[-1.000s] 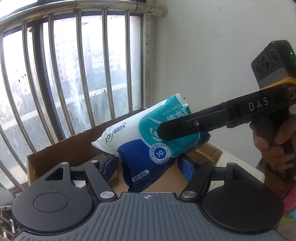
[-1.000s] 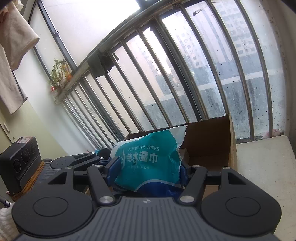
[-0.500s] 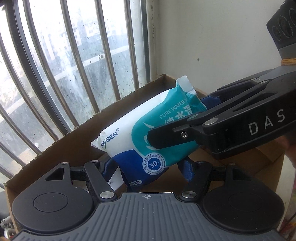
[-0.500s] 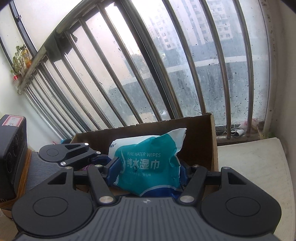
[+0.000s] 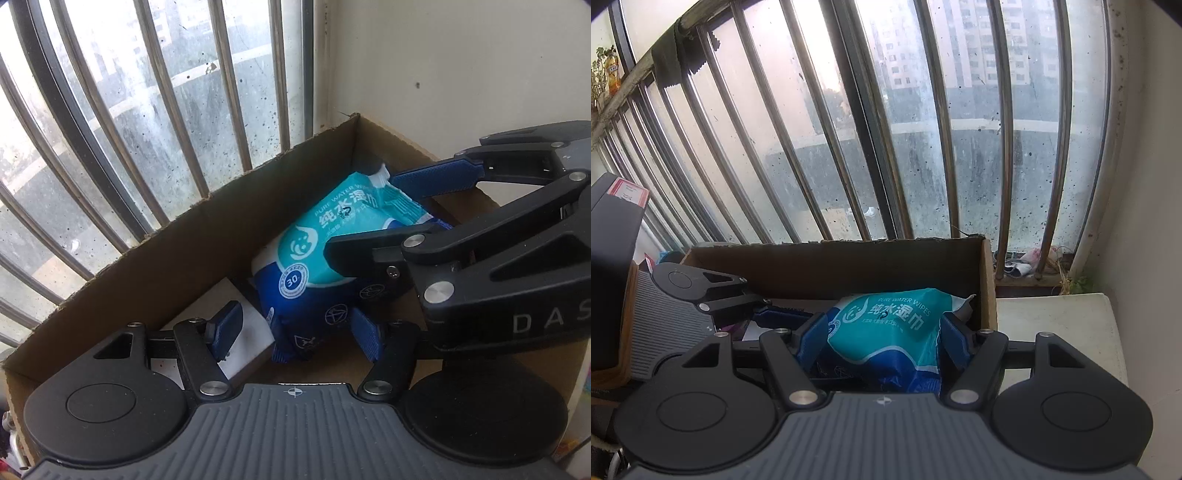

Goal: Organize objects
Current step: 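Lower the wet-wipes pack into the box and open the left gripper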

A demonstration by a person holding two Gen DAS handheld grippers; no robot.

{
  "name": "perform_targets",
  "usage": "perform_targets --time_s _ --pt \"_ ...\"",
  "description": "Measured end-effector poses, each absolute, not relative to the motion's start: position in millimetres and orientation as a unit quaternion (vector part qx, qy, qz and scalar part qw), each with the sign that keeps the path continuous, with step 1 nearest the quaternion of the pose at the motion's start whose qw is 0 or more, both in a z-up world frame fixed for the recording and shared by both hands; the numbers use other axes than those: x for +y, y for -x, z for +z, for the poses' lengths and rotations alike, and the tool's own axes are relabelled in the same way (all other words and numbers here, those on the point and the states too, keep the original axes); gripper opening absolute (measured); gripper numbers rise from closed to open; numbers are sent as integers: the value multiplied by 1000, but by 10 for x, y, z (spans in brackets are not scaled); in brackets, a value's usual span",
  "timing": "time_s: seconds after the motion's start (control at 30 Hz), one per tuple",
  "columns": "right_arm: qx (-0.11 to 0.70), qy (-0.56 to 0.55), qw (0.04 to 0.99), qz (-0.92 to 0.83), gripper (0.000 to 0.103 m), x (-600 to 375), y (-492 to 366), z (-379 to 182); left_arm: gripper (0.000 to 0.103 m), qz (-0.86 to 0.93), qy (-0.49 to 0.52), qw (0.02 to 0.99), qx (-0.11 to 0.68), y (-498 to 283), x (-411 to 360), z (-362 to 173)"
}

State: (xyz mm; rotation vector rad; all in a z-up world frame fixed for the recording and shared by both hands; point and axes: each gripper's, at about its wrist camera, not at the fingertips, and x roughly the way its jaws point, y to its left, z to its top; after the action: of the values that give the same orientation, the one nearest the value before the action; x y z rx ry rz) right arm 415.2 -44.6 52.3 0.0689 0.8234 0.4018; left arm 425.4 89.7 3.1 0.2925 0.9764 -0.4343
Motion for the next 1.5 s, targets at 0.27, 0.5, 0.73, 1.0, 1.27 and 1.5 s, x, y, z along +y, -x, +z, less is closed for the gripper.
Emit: perform_targets --time_s 0.27,0.5,0.73,1.0,1.27,1.5 --pt "354 -4 913 204 56 -510 -3924 618 66 -233 -201 858 411 -4158 772 83" --pt "339 -11 920 194 39 -736 -3853 688 73 -289 -277 834 380 -4205 476 13" --pt "354 -29 911 209 38 -787 -3849 566 52 -271 -298 835 375 -4310 331 -36" --pt "346 -9 914 211 38 -729 -3778 561 50 -255 -330 840 346 -4286 342 -70" --pt "328 -19 917 228 39 -765 -3599 584 50 -231 -316 850 353 -4128 590 39" --pt "367 47 895 248 39 -509 -3368 471 51 -227 -287 842 397 -3487 908 257"
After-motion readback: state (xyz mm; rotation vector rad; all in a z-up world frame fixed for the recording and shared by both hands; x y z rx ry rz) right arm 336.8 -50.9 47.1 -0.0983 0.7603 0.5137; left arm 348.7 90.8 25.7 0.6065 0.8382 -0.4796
